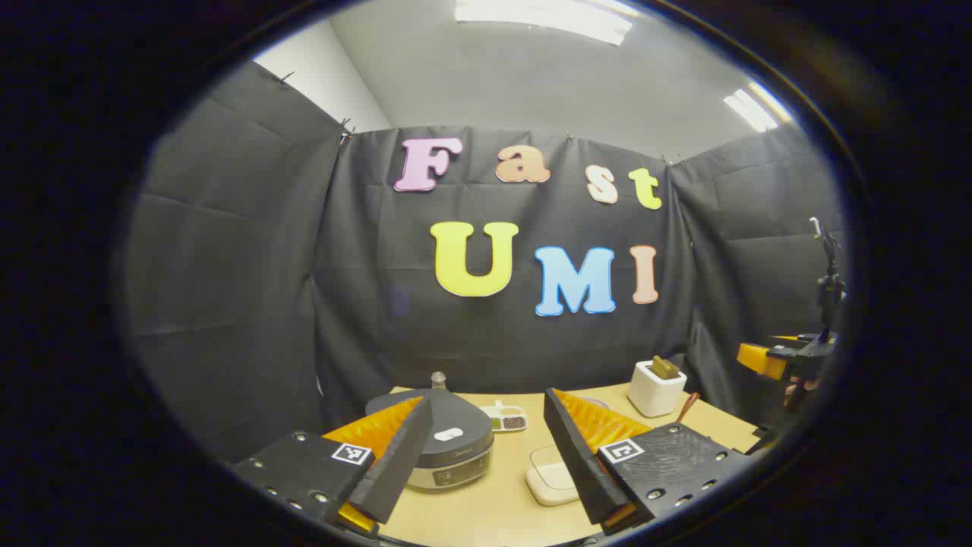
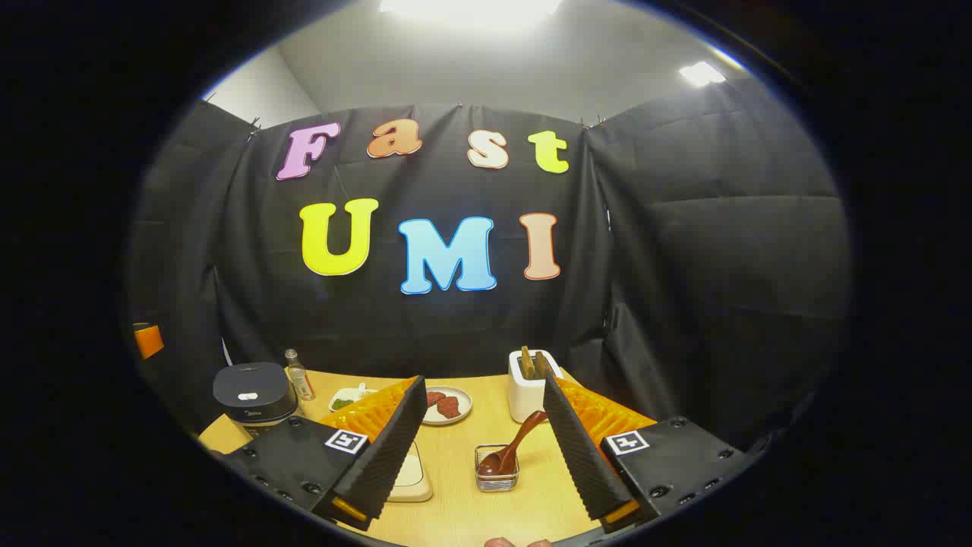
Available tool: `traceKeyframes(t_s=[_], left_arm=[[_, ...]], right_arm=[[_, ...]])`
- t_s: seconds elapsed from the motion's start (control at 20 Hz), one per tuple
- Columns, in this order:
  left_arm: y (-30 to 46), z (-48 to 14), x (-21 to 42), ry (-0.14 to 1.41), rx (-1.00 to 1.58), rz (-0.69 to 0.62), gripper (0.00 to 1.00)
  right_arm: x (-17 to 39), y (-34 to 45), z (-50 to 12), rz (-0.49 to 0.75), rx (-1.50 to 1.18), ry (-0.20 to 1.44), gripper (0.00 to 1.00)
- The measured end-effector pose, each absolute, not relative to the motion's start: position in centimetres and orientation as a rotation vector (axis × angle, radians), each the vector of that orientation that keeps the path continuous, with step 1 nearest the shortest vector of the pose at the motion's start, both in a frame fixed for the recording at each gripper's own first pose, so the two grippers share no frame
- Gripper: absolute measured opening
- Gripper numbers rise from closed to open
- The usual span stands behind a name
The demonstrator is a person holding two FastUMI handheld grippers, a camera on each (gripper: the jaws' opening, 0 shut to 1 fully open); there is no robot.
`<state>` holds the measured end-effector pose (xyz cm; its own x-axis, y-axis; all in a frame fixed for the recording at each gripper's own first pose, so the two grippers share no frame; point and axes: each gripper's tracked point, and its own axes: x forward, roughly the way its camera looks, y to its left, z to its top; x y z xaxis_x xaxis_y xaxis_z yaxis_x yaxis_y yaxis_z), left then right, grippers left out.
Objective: Close the left gripper, press the button to open the rice cooker; take a wooden spoon from the chopstick holder with the right hand, scoop a spoonful of rice and pour it into the rice cooker, then put the wooden spoon back into the chopstick holder.
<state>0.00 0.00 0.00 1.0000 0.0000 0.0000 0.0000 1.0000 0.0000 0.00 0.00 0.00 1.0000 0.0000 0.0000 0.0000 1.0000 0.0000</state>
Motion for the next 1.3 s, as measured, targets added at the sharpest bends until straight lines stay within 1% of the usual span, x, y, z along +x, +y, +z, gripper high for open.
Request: traceKeyframes(t_s=[0.35, 0.6, 1.15, 1.3], left_arm=[[2.4, -2.0, -1.8, 0.046, -0.069, 0.064, 0.93], [4.0, -3.2, -3.4, 0.083, -0.058, 0.091, 0.93], [3.1, -2.9, -3.6, 0.092, -0.046, 0.049, 0.92], [3.8, -3.5, -4.1, 0.11, -0.061, 0.053, 0.93]], right_arm=[[-0.6, 1.0, -0.2, 0.034, -0.024, 0.015, 0.98], [-0.8, 1.6, -0.8, 0.045, -0.01, 0.028, 0.98], [-2.5, 2.5, -3.0, 0.056, -0.032, 0.07, 0.98], [-2.9, 3.5, -3.2, 0.08, -0.033, 0.071, 0.98]])
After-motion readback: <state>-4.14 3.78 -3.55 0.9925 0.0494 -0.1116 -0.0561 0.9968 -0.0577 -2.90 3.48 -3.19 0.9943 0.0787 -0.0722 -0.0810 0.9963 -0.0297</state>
